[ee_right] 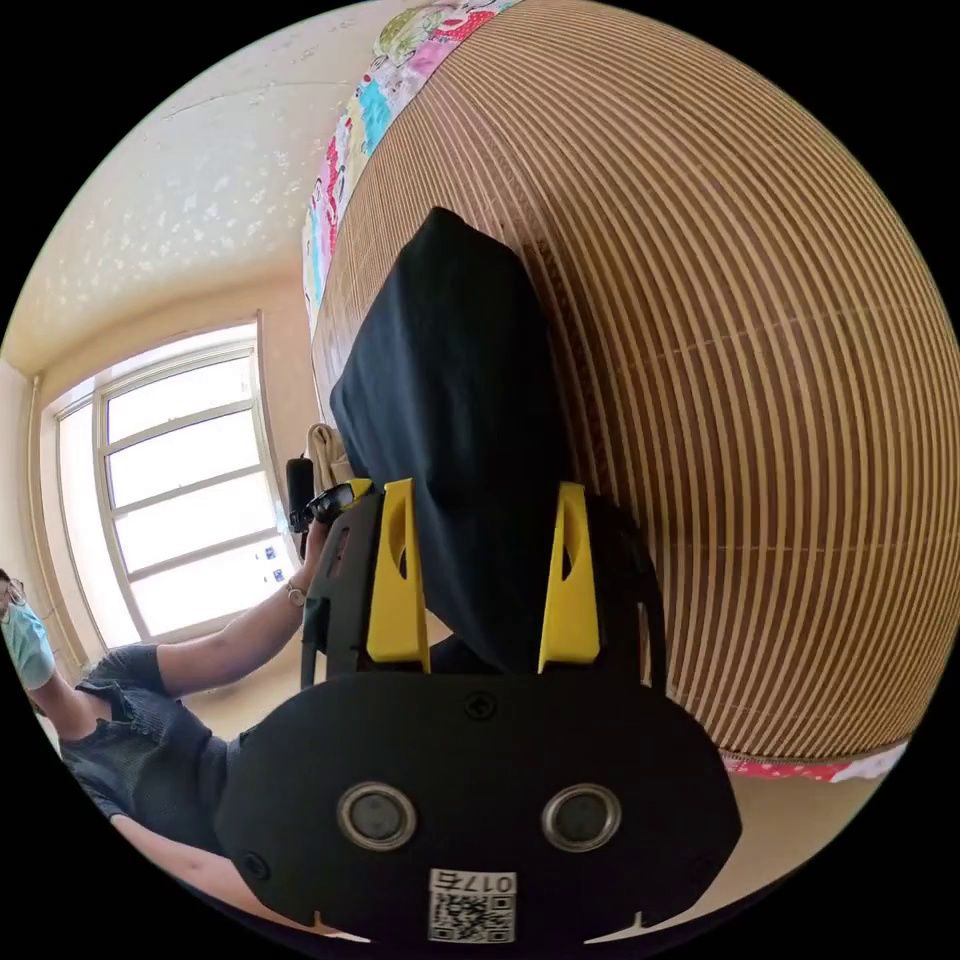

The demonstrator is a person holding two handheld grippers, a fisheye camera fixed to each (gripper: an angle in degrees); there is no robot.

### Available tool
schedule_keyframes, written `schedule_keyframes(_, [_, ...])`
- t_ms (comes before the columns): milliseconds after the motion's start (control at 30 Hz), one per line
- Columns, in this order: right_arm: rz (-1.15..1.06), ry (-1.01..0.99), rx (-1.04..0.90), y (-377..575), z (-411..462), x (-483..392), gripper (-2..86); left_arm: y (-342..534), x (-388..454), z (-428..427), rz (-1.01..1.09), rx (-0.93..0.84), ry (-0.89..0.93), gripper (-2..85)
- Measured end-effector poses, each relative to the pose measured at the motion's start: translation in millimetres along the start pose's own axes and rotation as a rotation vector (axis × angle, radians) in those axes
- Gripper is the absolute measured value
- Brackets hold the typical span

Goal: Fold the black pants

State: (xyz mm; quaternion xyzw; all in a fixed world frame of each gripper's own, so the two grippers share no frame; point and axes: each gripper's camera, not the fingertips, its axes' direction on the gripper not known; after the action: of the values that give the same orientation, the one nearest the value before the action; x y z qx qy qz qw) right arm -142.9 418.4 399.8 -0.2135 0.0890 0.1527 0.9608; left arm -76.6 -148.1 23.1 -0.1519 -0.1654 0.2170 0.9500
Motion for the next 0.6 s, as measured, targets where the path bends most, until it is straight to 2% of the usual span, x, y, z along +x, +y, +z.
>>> schedule_keyframes(100, [-0.021, 0.008, 0.135, 25, 4, -6, 15.2, 10, -11, 40, -0.091, -0.113, 0.173, 11.2])
schedule_keyframes(233, [0.046, -0.251, 0.052, 61, 4, 10, 10.8, 42, -4, 60, -0.144, -0.136, 0.202, 8.3])
schedule_keyframes(333, [0.026, -0.339, 0.036, 95, -19, 4, 9.3, 65, 28, 75, -0.135, -0.193, 0.239, 7.2])
schedule_keyframes(467, [0.004, -0.397, 0.081, 127, -81, -2, 8.1, 67, 112, 109, -0.1, -0.251, 0.257, 6.5])
schedule_keyframes(600, [-0.037, -0.428, 0.252, 150, -206, -3, 7.4, 25, 231, 162, 0.054, -0.264, 0.342, 6.2])
